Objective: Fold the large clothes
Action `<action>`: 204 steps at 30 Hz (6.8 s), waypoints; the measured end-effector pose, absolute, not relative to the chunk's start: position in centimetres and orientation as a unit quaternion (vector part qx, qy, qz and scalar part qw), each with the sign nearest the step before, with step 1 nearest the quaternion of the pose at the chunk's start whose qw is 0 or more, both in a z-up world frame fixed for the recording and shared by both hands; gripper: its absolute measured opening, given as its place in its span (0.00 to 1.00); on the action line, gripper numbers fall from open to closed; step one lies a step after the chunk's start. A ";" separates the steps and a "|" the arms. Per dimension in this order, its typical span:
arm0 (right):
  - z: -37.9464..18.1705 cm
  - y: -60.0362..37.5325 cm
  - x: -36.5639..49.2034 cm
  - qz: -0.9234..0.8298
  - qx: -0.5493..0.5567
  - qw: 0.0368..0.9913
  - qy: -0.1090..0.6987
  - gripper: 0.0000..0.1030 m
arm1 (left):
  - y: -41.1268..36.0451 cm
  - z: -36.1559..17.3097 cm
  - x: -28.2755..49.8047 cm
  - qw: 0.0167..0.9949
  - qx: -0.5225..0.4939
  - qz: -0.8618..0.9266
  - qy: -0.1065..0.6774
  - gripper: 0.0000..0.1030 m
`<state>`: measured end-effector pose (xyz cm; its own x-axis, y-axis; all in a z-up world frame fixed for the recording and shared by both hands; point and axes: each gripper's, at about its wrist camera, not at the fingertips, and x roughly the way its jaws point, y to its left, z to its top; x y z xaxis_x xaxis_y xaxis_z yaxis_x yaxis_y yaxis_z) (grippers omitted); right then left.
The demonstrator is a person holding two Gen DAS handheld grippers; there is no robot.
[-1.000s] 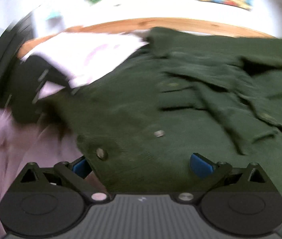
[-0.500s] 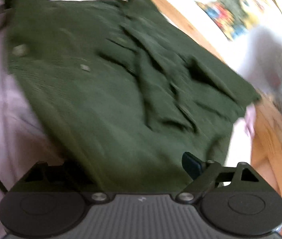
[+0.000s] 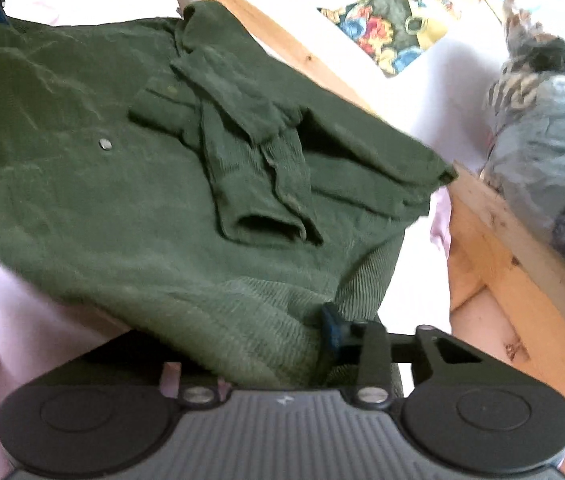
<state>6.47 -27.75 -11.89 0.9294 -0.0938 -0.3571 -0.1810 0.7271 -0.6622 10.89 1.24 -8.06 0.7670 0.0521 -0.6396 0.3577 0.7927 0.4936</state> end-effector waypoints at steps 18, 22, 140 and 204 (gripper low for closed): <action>0.1 -26.5 -8.0 0.037 -0.263 0.944 0.198 0.15 | 6.8 2.1 0.9 0.944 0.211 -0.123 0.222 0.10; 1.9 -26.1 -8.1 0.043 -0.239 0.950 0.198 0.15 | 9.3 4.6 -0.9 0.941 0.173 -0.152 0.249 0.10; -6.1 -29.3 14.6 -0.030 -0.046 0.992 0.114 1.00 | 11.8 -7.7 15.6 0.873 -0.333 -0.016 0.356 0.97; -7.6 -16.8 14.2 0.176 -0.019 0.961 0.213 0.94 | 11.4 3.2 11.5 0.960 -0.171 -0.061 0.213 0.14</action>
<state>14.16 -16.79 -7.63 0.8474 0.3293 -0.4165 -0.3454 0.9377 0.0385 11.50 11.44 3.20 0.9014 -0.1909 -0.3887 0.0449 0.9339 -0.3547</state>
